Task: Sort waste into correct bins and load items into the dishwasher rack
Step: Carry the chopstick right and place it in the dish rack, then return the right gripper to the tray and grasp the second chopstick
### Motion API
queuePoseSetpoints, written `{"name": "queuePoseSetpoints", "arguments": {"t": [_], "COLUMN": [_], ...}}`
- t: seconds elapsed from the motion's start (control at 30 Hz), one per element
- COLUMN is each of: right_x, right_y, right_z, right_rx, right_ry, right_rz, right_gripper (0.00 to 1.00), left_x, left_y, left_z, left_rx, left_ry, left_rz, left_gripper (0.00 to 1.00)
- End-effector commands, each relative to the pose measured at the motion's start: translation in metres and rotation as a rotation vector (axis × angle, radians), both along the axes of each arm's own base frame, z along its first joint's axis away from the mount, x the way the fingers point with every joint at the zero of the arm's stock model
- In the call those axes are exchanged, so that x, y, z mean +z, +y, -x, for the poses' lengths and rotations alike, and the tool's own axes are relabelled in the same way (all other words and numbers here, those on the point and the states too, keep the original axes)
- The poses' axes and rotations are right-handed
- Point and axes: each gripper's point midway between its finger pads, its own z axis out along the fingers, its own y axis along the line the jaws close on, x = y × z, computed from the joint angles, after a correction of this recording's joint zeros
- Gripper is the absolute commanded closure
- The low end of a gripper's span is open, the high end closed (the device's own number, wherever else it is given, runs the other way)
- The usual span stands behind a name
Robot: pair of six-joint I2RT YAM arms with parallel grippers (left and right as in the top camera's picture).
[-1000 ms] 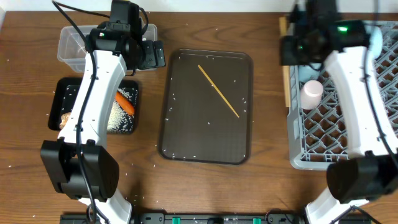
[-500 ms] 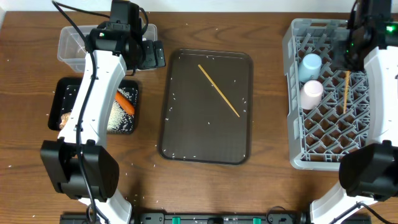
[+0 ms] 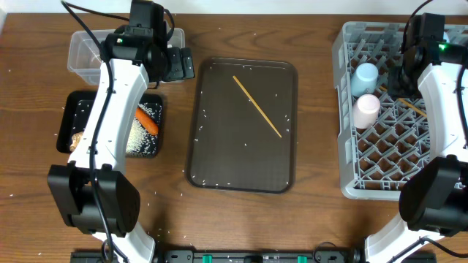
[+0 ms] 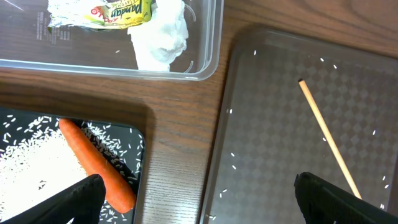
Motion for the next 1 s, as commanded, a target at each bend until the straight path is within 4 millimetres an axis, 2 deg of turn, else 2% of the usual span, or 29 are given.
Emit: {"name": "queuePoseSetpoints", "arguments": {"t": [0.0, 0.13, 0.23, 0.3, 0.37, 0.43, 0.47, 0.53, 0.63, 0.83, 0.97], "right_x": [-0.008, -0.005, 0.003, 0.007, 0.008, 0.007, 0.006, 0.005, 0.011, 0.013, 0.000], "right_y": [0.020, 0.062, 0.085, 0.087, 0.081, 0.080, 0.087, 0.114, 0.171, 0.233, 0.273], "right_z": [-0.008, -0.018, -0.021, -0.021, -0.019, -0.017, -0.017, -0.019, -0.021, -0.027, -0.029], "right_rx": [0.024, 0.120, 0.185, 0.172, 0.089, 0.044, 0.054, 0.142, 0.411, 0.647, 0.738], "right_ry": [-0.025, -0.057, -0.068, -0.073, -0.081, -0.085, -0.085, -0.083, -0.086, -0.112, -0.099], "right_rz": [-0.117, -0.255, -0.248, -0.200, -0.158, -0.172, -0.213, -0.341, -0.528, -0.500, -0.455], "right_gripper": [0.31, 0.32, 0.32, 0.27, 0.22, 0.22, 0.24, 0.32, 0.47, 0.41, 0.32], "left_x": [-0.006, -0.006, -0.006, -0.006, -0.006, -0.006, -0.006, -0.006, -0.006, -0.006, -0.006], "left_y": [0.002, 0.002, 0.002, 0.002, 0.002, 0.002, 0.002, 0.002, 0.002, 0.002, 0.002], "left_z": [0.002, 0.002, 0.002, 0.002, 0.002, 0.002, 0.002, 0.002, 0.002, 0.002, 0.002], "left_rx": [0.013, 0.013, 0.013, 0.013, 0.013, 0.013, 0.013, 0.013, 0.013, 0.013, 0.013], "left_ry": [0.019, 0.019, 0.019, 0.019, 0.019, 0.019, 0.019, 0.019, 0.019, 0.019, 0.019], "left_rz": [0.001, 0.001, 0.001, 0.001, 0.001, 0.001, 0.001, 0.001, 0.001, 0.001, 0.001], "left_gripper": [0.02, 0.02, 0.02, 0.02, 0.02, 0.02, 0.02, 0.02, 0.02, 0.02, 0.02]}}
